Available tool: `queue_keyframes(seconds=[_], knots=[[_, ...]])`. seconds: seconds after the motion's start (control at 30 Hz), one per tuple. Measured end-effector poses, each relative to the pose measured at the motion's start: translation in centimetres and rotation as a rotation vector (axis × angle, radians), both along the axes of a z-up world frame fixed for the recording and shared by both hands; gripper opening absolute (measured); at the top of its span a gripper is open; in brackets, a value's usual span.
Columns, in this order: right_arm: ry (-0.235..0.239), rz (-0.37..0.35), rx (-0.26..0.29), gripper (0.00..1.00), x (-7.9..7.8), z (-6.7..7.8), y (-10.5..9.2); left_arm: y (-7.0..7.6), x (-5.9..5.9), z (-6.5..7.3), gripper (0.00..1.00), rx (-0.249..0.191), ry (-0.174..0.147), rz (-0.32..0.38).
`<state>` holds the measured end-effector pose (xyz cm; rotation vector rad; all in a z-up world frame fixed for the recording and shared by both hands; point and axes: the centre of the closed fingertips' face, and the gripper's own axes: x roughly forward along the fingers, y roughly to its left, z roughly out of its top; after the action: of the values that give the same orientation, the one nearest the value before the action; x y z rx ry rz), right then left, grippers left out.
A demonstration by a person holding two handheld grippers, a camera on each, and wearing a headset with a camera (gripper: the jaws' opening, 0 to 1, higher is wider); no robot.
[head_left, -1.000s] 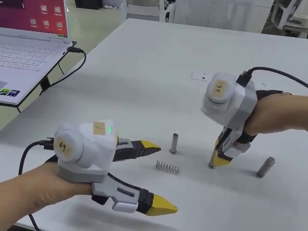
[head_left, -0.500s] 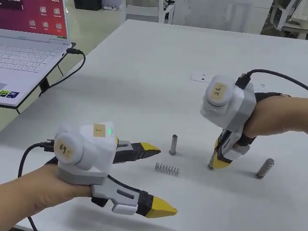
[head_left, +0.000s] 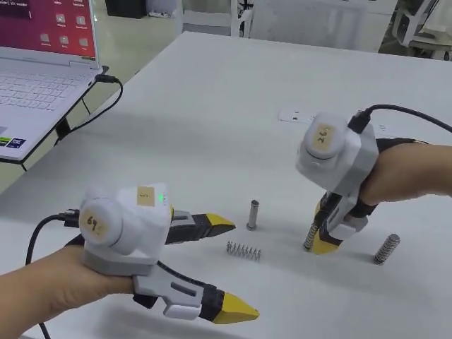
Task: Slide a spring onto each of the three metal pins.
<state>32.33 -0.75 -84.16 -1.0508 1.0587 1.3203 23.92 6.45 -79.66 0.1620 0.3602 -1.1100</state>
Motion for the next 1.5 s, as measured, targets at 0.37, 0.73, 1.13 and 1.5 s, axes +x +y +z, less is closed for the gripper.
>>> queue_keyframes(seconds=[0.37, 0.73, 1.13, 1.5], knots=[[-0.013, -0.014, 0.019, 0.33, 0.0, 0.4, -0.3, 0.0, 0.1, -0.1, 0.7, 0.002, 0.0, -0.002], [-0.023, -0.029, 0.034, 0.34, -0.7, 0.8, -0.8, 0.2, 0.4, -0.3, 0.69, 0.009, 0.004, -0.001], [-0.037, -0.048, 0.059, 0.35, -1.4, 1.7, -1.1, 0.9, 1.0, -1.0, 0.68, 0.026, 0.016, 0.004], [-0.044, -0.068, 0.09, 0.35, -2.2, 2.3, -1.2, 1.3, 1.6, -1.5, 0.66, 0.039, 0.022, 0.005]])
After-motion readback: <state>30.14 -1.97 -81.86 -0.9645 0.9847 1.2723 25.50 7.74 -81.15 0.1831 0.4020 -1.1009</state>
